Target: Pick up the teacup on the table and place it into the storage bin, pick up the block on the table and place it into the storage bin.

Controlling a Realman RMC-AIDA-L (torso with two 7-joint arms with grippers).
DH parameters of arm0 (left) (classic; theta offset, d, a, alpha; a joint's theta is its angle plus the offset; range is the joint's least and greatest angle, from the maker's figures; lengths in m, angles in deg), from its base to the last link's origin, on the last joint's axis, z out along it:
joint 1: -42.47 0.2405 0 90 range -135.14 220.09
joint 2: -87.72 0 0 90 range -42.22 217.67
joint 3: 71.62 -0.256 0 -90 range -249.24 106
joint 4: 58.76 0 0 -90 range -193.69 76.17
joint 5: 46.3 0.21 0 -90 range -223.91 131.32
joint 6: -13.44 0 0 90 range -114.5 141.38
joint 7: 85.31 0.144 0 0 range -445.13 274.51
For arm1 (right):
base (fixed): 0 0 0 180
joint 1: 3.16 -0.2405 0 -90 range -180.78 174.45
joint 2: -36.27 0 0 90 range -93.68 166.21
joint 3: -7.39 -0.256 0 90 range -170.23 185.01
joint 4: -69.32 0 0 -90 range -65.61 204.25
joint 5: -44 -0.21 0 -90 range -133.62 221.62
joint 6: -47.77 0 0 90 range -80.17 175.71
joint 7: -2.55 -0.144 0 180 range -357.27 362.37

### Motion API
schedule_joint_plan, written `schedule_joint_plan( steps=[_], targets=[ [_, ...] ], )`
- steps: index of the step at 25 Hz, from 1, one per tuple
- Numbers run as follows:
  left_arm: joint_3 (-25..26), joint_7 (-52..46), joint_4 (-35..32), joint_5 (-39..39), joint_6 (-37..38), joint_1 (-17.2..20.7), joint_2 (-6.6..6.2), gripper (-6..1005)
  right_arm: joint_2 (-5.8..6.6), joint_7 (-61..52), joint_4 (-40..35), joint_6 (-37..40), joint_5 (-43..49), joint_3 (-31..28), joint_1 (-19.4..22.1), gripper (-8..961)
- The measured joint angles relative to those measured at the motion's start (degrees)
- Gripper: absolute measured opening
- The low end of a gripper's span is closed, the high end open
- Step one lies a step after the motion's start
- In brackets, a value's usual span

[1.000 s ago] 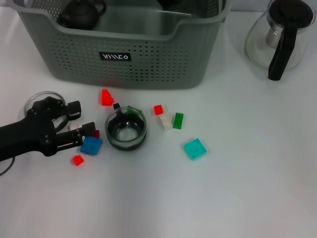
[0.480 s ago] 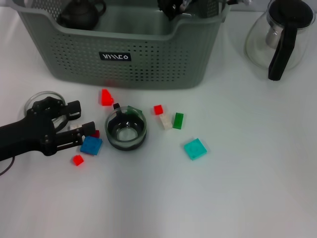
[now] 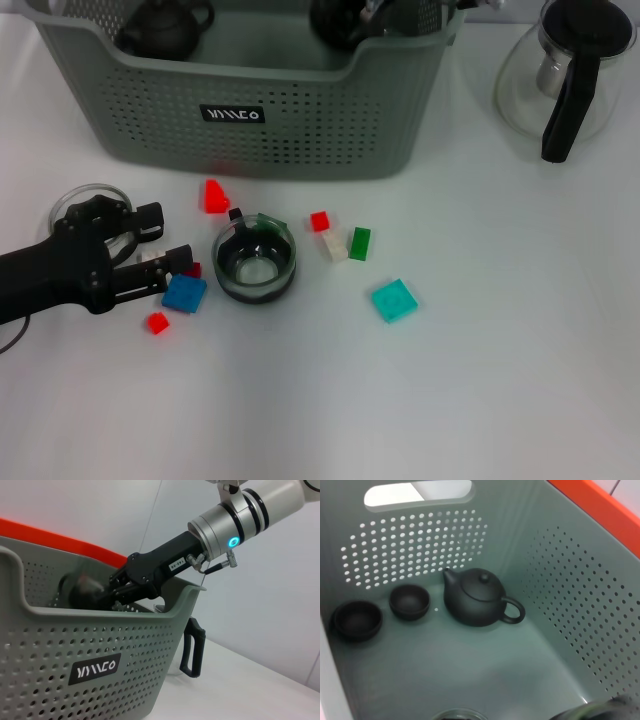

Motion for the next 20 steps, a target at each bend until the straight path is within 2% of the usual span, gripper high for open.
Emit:
schedule_joint_plan(
  steps=[3,7,11,14,17,20],
  targets=[
    [0.00,0.00,0.02,0.00,0.00,-0.03,0.00,731,-0.05,-0.78,0.01,0.02,0.16,0.01,-0.09,117],
    [0.00,0.00,0.16,0.00,0.01,-0.02,0.04,730,-0.05,-2.08,-2.29,-0.11,0.30,-0.54,0.87,260],
    [0.00,0.00,0.18,0.00,0.01,0.20,0.06,729,-0.22,-1.92,-13.54,1.47,-2.17,-3.90,6.61,418],
    [0.05,0.00,0.18,-0.02,0.01,0.35,0.08,729,-0.01,2.13,-25.20,5.19,-12.87,-5.07,14.12,549],
    [0.09,0.00,0.18,-0.05,0.01,0.35,0.09,728,0.34,12.57,-33.42,12.14,-30.03,-7.98,22.17,753],
    [0.09,0.00,0.18,-0.07,0.00,0.19,0.09,728,0.48,25.70,-35.43,24.34,-45.58,-12.83,28.86,751]
  ],
)
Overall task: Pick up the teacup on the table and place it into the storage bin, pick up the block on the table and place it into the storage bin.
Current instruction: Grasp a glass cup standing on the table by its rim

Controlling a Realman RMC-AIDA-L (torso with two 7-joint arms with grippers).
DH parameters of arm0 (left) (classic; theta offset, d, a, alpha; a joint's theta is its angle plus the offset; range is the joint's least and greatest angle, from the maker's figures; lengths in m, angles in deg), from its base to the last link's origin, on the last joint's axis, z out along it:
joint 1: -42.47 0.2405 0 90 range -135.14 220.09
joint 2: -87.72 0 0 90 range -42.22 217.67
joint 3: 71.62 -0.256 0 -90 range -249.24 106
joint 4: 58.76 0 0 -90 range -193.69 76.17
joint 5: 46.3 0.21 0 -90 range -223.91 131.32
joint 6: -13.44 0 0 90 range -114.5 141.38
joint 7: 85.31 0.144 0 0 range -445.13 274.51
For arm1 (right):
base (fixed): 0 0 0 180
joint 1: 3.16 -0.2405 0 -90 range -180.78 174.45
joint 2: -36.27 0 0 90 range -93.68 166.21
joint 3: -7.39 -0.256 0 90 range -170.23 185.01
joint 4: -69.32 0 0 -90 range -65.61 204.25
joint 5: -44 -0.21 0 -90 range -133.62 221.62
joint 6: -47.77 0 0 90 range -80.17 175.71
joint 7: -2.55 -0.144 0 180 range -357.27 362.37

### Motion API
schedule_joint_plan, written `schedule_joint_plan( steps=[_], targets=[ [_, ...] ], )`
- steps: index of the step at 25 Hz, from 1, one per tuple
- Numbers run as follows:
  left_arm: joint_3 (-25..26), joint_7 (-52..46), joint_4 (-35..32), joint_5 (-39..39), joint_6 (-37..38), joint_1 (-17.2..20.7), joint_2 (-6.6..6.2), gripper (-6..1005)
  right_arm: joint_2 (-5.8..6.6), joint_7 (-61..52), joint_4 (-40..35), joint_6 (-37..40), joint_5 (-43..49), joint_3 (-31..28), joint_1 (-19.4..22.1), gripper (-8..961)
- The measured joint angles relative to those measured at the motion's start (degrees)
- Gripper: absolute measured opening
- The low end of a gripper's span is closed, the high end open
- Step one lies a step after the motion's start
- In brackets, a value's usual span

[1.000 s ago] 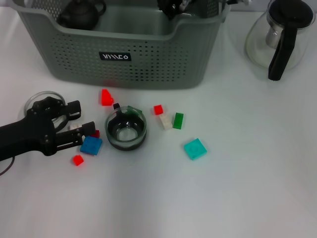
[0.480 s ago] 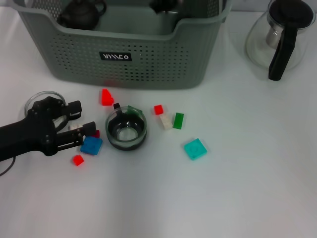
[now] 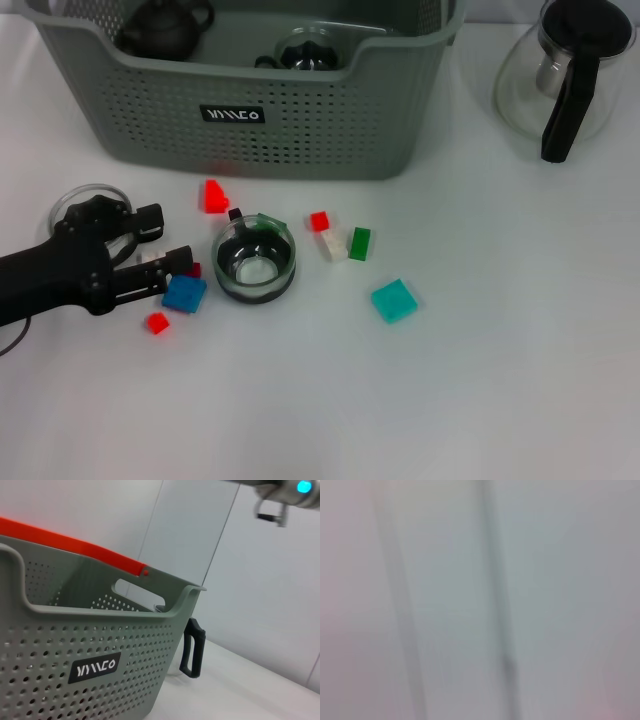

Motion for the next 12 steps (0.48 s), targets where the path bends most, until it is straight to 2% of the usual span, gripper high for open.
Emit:
schedule_joint_plan(
  steps=[3,6,9,12],
  targets=[
    [-0.01,0.06,0.00,-0.02,-0.17,-0.13,0.00,727,0.11,12.71,1.91,12.87,-8.32,-4.08,6.25,749],
    [-0.01,0.08,0.00,-0.02,-0.71,-0.14,0.00,727,0.21,20.73,4.82,20.87,-7.66,-5.33,12.02,746],
    [-0.01,0.05,0.00,-0.02,-1.17,-0.25,0.00,726,0.27,28.56,8.70,26.71,-5.80,-5.44,16.89,745],
    [0.00,0.04,0.00,-0.02,-1.37,-0.52,0.00,726,0.07,36.82,13.51,28.87,-5.39,-5.54,21.32,745]
  ],
)
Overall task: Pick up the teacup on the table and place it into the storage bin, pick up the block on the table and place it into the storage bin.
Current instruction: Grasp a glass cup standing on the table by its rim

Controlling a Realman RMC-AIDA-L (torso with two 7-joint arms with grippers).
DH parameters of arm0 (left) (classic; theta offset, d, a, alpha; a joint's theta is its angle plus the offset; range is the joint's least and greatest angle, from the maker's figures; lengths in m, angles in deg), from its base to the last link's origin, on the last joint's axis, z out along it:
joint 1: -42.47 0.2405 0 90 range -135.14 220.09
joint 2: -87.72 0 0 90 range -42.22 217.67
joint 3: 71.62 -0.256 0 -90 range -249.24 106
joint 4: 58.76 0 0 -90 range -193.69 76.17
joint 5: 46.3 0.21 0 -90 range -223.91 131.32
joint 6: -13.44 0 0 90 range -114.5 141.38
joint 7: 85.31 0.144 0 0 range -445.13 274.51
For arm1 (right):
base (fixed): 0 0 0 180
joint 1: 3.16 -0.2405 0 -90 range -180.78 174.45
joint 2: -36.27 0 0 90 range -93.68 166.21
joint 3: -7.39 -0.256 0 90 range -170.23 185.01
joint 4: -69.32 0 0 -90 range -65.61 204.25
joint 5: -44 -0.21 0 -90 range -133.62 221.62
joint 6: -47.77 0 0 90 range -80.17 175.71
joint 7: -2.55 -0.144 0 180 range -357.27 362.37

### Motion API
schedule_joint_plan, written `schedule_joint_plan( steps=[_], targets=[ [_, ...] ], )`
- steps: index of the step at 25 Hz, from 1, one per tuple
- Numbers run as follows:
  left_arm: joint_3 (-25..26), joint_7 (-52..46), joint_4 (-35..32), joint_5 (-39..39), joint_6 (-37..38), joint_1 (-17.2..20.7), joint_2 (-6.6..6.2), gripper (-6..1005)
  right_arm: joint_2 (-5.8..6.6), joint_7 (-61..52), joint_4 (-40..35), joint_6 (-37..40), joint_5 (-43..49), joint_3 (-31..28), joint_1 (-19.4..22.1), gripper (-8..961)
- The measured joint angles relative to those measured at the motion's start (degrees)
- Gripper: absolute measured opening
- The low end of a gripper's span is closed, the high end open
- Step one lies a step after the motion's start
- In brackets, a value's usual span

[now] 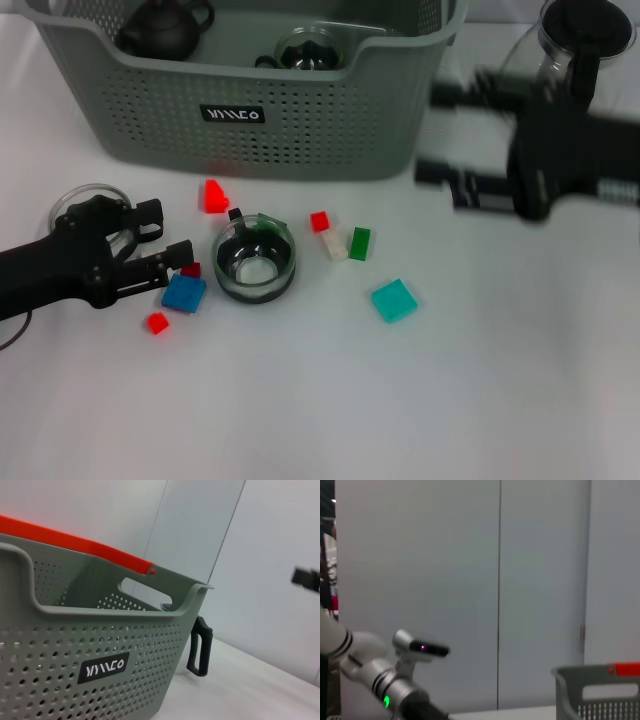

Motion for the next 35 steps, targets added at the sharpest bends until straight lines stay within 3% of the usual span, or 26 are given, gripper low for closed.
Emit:
schedule_joint_plan(
  steps=[4,8,12,16,21,27,30,35],
  targets=[
    [-0.01,-0.02,0.00,0.00,-0.03,-0.11,0.00,725,0.26,7.28,6.74,-0.09,1.07,-0.02,2.51,744],
    [-0.01,-0.04,-0.01,0.01,0.68,-0.44,-0.03,724,0.94,9.06,12.26,-2.04,2.97,-0.11,2.23,744],
    [-0.02,-1.68,-1.55,0.01,3.06,-0.68,-0.45,724,0.70,9.80,13.88,-2.88,3.25,-0.16,2.07,744],
    [-1.79,-24.49,-16.21,0.44,9.12,-2.98,-2.81,723,0.38,9.63,13.95,-2.84,3.28,-0.18,1.86,745],
    [-8.02,-46.24,-31.51,4.64,9.13,-6.11,-4.54,722,0.34,9.25,14.00,-2.68,3.31,-0.19,1.72,745],
    [-18.40,-62.54,-39.64,18.05,5.54,-12.81,-6.03,721,0.29,9.17,14.04,-3.30,3.32,-0.27,1.73,745],
    [-22.80,-65.57,-39.76,25.83,3.37,-16.32,-5.89,721,0.33,9.09,14.06,-3.32,3.33,-0.60,1.73,745],
    [-29.86,-67.94,-39.34,36.10,-1.45,-19.41,-2.99,720,0.35,9.05,14.08,-3.32,3.32,-0.79,1.65,745]
  ],
)
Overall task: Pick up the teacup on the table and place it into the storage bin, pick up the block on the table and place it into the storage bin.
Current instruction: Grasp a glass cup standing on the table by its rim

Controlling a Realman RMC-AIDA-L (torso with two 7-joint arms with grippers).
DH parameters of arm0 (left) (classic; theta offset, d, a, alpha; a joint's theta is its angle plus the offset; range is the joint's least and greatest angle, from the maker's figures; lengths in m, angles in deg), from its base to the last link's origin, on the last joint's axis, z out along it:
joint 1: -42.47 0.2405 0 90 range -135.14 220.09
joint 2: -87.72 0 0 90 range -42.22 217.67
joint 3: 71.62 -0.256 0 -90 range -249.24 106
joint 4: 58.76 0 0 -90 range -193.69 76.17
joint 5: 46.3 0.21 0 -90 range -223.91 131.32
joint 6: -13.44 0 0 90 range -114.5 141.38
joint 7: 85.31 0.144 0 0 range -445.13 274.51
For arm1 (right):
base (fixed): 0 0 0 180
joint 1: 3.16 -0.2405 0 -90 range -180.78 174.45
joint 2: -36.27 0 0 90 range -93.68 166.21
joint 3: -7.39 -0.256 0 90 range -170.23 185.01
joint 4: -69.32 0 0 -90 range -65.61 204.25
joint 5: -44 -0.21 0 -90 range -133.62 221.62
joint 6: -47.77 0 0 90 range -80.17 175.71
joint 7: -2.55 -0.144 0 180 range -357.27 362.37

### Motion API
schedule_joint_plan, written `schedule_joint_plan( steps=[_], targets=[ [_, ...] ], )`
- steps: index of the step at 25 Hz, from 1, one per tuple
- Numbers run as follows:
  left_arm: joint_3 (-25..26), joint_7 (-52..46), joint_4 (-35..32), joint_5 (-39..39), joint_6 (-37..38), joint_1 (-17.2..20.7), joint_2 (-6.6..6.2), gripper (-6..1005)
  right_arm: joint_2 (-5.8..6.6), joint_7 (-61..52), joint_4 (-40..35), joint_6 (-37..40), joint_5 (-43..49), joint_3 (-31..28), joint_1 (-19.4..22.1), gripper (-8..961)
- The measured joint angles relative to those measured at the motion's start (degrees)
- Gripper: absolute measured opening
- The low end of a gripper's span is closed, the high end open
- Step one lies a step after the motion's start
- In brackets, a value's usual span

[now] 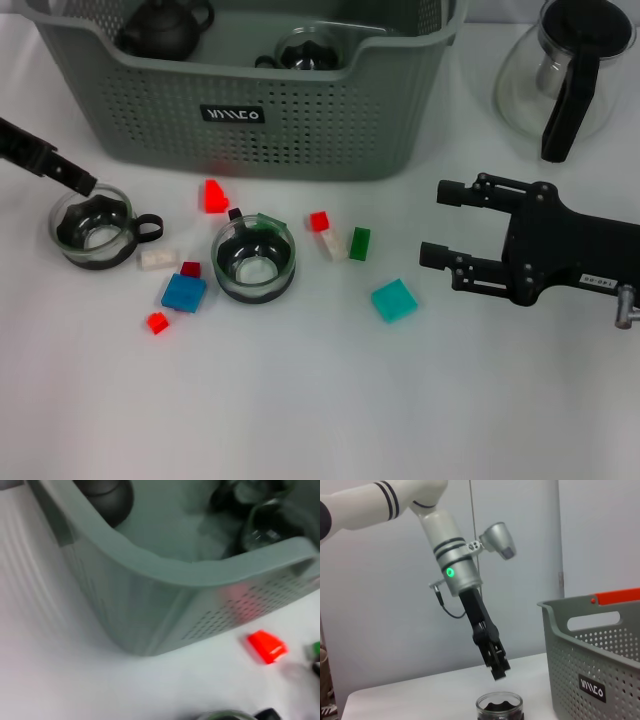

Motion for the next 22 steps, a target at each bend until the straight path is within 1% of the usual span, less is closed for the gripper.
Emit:
schedule_joint_plan(
  steps=[2,4,6,8,12,18,22],
  targets=[
    [-3.69,-1.63,0.10,1.36,-2.96,0.18,0.90,719,0.00,0.00,0.00,0.00,0.00,-0.01,-0.04,745],
    [-8.20,-3.53,1.07,1.35,-5.13,0.93,0.90,719,0.00,0.00,0.00,0.00,-0.01,0.00,-0.07,744],
    [-11.12,-4.62,2.31,1.35,-6.28,1.30,0.72,712,0.04,0.01,0.00,0.00,-0.01,0.14,-0.07,744],
    [-12.80,-5.14,3.66,1.39,-7.03,1.48,0.66,705,0.05,0.01,0.01,0.00,0.00,0.29,-0.06,744],
    [-13.20,-5.59,5.10,1.43,-8.31,1.62,0.52,678,0.09,0.02,0.52,0.00,0.00,0.11,-0.09,744],
    [-13.51,-6.02,8.91,1.48,-10.25,1.11,-0.38,631,0.14,0.04,0.62,0.00,-0.01,0.05,-0.22,744],
    [-14.90,-6.85,10.04,1.50,-11.85,1.01,-0.57,599,0.18,0.04,0.76,0.00,0.00,0.07,-0.21,744]
  ],
)
